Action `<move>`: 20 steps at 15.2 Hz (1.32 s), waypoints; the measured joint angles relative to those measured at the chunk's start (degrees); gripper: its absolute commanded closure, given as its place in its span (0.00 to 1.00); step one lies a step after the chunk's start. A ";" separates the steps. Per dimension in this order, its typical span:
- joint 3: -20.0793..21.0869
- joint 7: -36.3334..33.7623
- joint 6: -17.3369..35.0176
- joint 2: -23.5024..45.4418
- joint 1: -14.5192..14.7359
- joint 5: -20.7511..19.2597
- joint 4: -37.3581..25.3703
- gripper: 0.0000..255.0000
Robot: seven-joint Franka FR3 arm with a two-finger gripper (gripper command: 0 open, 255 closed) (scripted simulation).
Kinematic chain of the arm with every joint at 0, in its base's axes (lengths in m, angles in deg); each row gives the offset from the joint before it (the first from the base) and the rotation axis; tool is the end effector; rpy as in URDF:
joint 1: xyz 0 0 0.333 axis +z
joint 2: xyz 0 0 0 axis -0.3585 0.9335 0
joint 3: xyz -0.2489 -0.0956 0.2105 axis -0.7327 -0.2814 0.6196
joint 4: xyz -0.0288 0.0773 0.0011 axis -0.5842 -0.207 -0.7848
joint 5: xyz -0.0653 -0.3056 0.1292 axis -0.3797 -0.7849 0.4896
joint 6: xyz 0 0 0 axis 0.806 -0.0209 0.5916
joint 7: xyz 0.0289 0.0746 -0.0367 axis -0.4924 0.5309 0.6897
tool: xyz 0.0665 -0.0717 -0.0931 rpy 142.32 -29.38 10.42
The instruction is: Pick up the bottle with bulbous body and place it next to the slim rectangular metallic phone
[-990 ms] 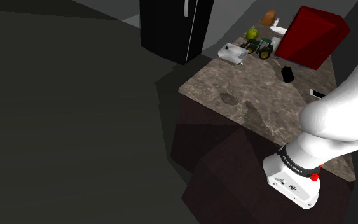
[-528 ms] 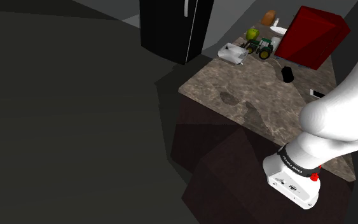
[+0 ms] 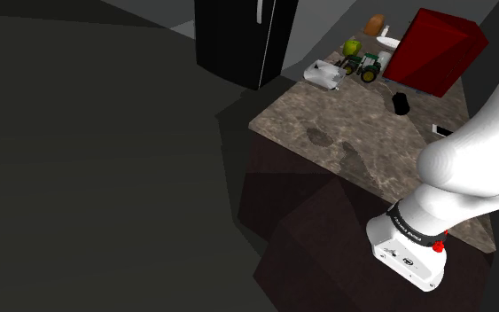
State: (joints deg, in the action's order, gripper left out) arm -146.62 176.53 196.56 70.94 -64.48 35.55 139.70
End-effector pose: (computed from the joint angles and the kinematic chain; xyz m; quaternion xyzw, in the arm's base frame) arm -0.0370 -0.5657 0.4507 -0.9980 0.0564 0.0270 0.0053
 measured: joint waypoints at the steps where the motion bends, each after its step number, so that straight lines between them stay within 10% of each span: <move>1: 0.00 0.00 0.01 0.00 0.00 0.01 0.01 1.00; 2: 0.01 0.00 0.02 0.01 0.00 0.01 0.01 1.00; 3: 0.01 0.00 0.02 0.01 0.00 0.01 0.01 0.00; 20: -1.14 -1.43 -6.52 -1.98 0.72 -2.09 -5.45 0.00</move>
